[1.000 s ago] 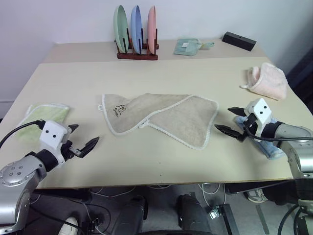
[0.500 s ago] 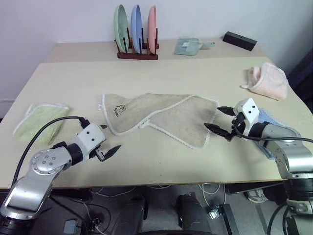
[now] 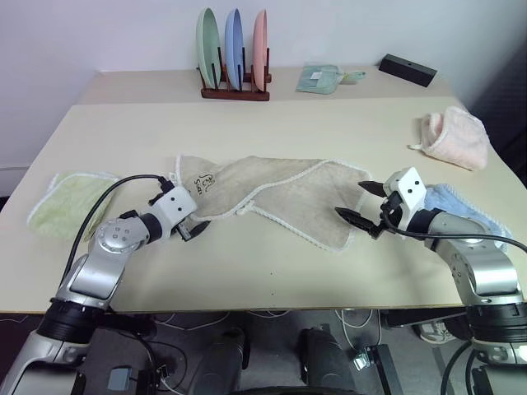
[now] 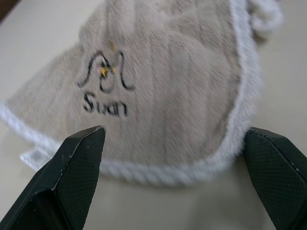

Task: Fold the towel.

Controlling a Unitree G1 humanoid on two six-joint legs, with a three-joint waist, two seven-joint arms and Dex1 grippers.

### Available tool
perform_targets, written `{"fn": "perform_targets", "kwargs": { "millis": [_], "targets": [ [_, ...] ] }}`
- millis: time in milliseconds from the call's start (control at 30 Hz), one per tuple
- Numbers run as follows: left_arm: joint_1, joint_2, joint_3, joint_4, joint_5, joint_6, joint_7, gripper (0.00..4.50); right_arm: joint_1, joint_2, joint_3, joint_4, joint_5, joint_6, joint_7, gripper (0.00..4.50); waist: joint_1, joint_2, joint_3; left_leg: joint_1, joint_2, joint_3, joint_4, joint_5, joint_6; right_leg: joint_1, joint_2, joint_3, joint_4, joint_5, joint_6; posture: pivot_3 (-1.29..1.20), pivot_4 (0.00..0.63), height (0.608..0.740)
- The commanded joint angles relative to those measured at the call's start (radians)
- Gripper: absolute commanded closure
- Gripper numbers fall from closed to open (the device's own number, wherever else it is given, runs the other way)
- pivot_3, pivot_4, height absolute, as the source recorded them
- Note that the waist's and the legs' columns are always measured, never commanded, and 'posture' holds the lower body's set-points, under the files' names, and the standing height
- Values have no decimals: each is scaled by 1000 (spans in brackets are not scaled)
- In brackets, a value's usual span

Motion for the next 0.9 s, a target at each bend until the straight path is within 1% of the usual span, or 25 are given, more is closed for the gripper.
{"fn": "perform_targets", "kwargs": {
  "millis": [33, 133, 267, 400, 533, 667, 733, 900],
  "targets": [
    [-16, -5, -13, 61, 38, -53, -11, 885, -5, 5, -11, -45, 3, -23, -9, 0, 2, 0, 0, 0, 0, 0, 0, 0, 0, 0, 0, 0, 0, 0, 0, 0, 150, 740],
    [-15, -7, -9, 78, 43, -84, -16, 2351, 6, 6, -14, -44, 1, -33, -10, 0, 1, 0, 0, 0, 0, 0, 0, 0, 0, 0, 0, 0, 0, 0, 0, 0, 150, 740],
    [-3, -8, 6, 77, 46, -108, -15, 4453, -1, 4, -9, -35, -4, -42, -11, 0, 0, 0, 0, 0, 0, 0, 0, 0, 0, 0, 0, 0, 0, 0, 0, 0, 150, 740],
    [25, 2, 42, 46, 43, -131, -6, 4488, -53, -22, 36, 18, -75, -69, -12, 0, -5, 0, 0, 0, 0, 0, 0, 0, 0, -1, 0, 1, 0, 0, 0, 0, 150, 740],
    [92, 23, 124, -18, -1, -141, -14, 4488, -167, -51, 100, 185, -197, -154, -22, 0, -15, 0, 1, 0, 0, 0, 0, 0, 0, -1, 0, 1, 0, 0, 0, 0, 150, 740],
    [197, 61, 202, -103, -32, -133, -35, 4488, -344, -43, 168, 457, -306, -274, -31, 0, -29, 0, 1, -1, 0, 1, -1, 0, 0, -3, 0, 2, 0, 0, 0, 0, 150, 740],
    [241, 74, 228, -133, -40, -134, -41, 4488, -422, -32, 195, 595, -350, -332, -39, 0, -27, 0, 1, -1, 0, 2, -2, 0, 0, -3, 0, 2, 0, 0, 0, 0, 150, 740],
    [320, 75, 281, -182, -59, -120, -42, 4488, -598, 11, 237, 917, -424, -484, -54, 0, -27, 1, 1, -1, 0, 4, -2, 0, 0, -3, 0, 2, 0, 0, 0, 0, 150, 740]
  ]
}}
